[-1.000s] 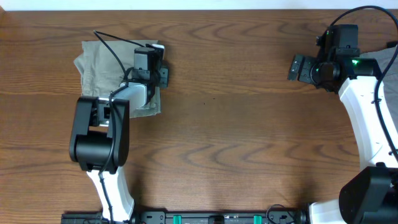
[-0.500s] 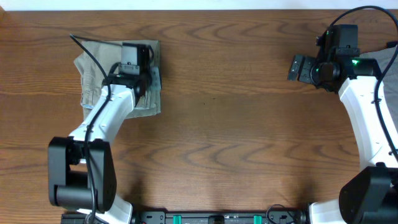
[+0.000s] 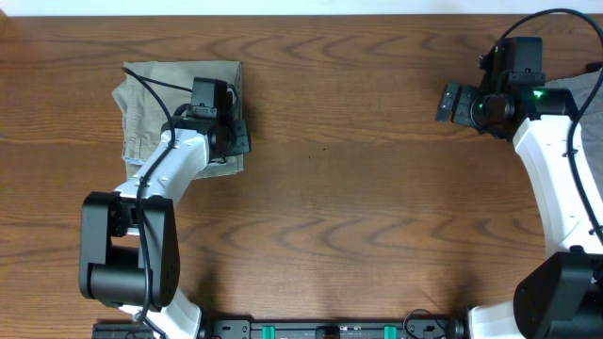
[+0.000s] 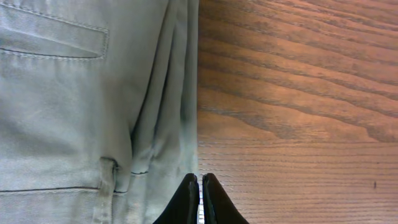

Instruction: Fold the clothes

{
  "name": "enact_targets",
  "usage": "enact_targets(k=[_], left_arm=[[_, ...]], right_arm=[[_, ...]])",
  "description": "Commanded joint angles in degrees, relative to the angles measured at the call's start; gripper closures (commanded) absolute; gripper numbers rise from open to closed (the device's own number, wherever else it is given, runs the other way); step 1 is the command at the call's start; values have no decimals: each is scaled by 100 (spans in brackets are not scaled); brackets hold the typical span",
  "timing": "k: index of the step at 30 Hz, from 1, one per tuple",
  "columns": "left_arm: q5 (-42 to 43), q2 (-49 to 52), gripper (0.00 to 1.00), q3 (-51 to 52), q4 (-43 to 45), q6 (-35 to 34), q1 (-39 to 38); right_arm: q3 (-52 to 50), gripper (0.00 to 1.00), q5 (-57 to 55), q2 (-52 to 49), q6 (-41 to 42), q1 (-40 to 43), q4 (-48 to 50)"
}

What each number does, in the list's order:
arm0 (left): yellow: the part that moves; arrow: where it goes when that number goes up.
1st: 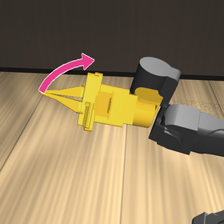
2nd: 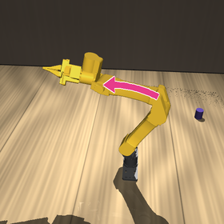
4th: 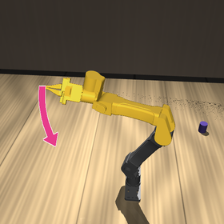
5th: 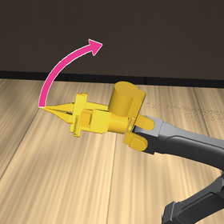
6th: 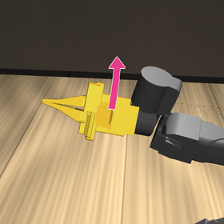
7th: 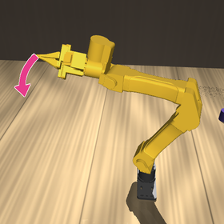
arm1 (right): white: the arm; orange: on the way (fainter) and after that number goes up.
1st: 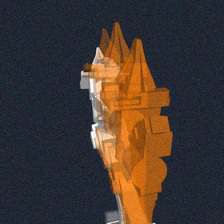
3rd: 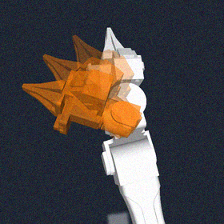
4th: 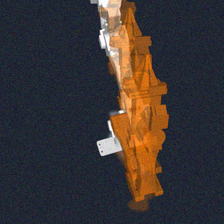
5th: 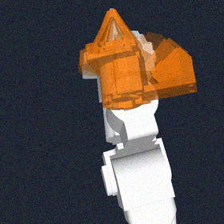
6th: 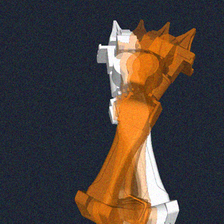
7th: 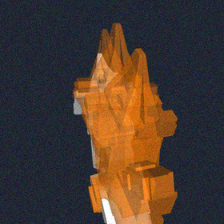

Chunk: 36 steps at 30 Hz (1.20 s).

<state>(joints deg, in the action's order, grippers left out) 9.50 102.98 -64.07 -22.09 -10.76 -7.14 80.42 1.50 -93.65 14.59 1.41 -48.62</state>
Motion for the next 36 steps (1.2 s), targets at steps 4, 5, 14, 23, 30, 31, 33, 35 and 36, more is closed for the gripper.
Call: enact_targets(k=[4,5,14,23,30,31,33,35,36], left_arm=[[107,210,93,98,98,-225,2],[107,273,93,98,205,-267,2],[90,815,94,96,1609,-330,4],[-841,981,94,96,1991,-20,15],[-938,1362,94,96,2439,-2,66],[-975,1373,94,96,2485,-2,98],[-1093,1373,94,96,2524,-4,177],[-1196,1373,94,96,2544,-2,297],[-1198,1373,94,96,2542,-2,365]], right_arm=[[11,1,-46,-11,-52,2,-7],[11,1,-46,-11,-52,2,-7],[11,1,-46,-11,-52,2,-7],[11,1,-46,-11,-52,2,-7],[11,1,-44,-11,-52,2,-7],[11,1,-46,-11,-52,2,-7],[11,1,-46,-11,-52,2,-7],[11,1,-46,-11,-52,2,-7],[11,1,-46,-11,-52,2,-7]])
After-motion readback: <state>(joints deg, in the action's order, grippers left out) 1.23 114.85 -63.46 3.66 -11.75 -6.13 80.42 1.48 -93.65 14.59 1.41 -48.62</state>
